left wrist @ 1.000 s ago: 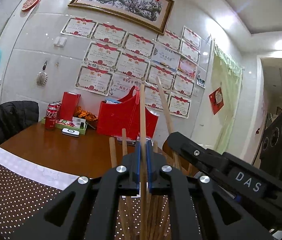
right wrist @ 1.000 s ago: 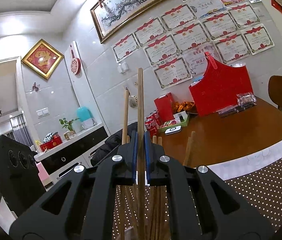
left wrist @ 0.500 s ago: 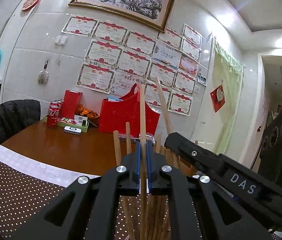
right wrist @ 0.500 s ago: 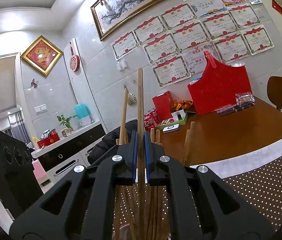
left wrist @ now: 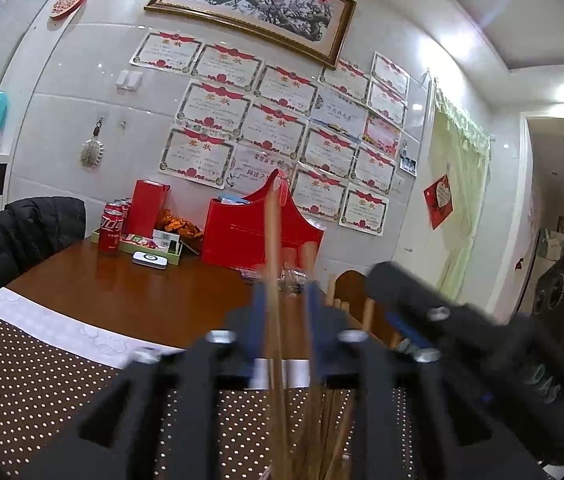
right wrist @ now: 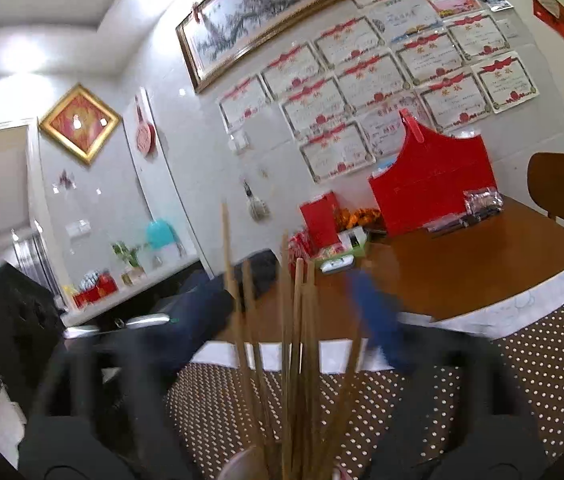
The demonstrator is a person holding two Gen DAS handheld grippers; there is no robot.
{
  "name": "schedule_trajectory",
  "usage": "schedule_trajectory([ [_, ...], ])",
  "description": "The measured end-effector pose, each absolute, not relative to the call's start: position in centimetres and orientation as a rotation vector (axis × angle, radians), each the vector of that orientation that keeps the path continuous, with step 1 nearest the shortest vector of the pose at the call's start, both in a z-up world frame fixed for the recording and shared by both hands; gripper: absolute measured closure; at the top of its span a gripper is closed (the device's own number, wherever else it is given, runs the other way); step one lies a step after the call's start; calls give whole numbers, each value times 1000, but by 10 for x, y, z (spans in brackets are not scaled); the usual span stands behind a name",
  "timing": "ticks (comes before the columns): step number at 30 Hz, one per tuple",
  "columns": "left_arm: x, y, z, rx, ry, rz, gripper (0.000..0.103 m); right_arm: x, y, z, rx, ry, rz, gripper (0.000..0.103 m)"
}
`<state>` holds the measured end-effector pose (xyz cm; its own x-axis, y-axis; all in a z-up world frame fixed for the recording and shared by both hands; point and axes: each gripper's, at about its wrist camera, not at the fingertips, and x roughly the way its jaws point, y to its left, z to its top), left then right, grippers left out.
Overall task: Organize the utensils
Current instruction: 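Lower both chopsticks into the pink cup and open both tools, then pull both open tools back from the pink cup toward the cloth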
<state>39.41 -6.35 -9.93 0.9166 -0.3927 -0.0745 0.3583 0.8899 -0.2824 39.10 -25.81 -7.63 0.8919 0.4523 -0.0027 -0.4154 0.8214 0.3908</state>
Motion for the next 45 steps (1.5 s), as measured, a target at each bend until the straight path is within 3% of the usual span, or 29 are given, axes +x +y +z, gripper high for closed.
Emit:
schedule_trajectory([
  [2,391,-62,-97,-267,123,-384,55,388,-259,-72,388,84,461,20],
  [4,389,-61,-94,-263,114,-378,44,385,-261,-68,397,72,462,9],
  [7,382,-59,-86,-257,88,-359,28,380,-262,-61,402,54,454,6],
  [13,367,-58,-63,-224,51,-335,15,370,-270,-44,415,40,425,6],
  [22,335,-61,-32,-145,172,-219,13,343,-281,-21,433,59,406,6],
  [32,281,-43,-32,-26,301,-111,13,285,-281,-21,312,218,367,6],
  [45,256,-45,-140,53,684,-86,13,294,-276,-127,197,613,436,6],
])
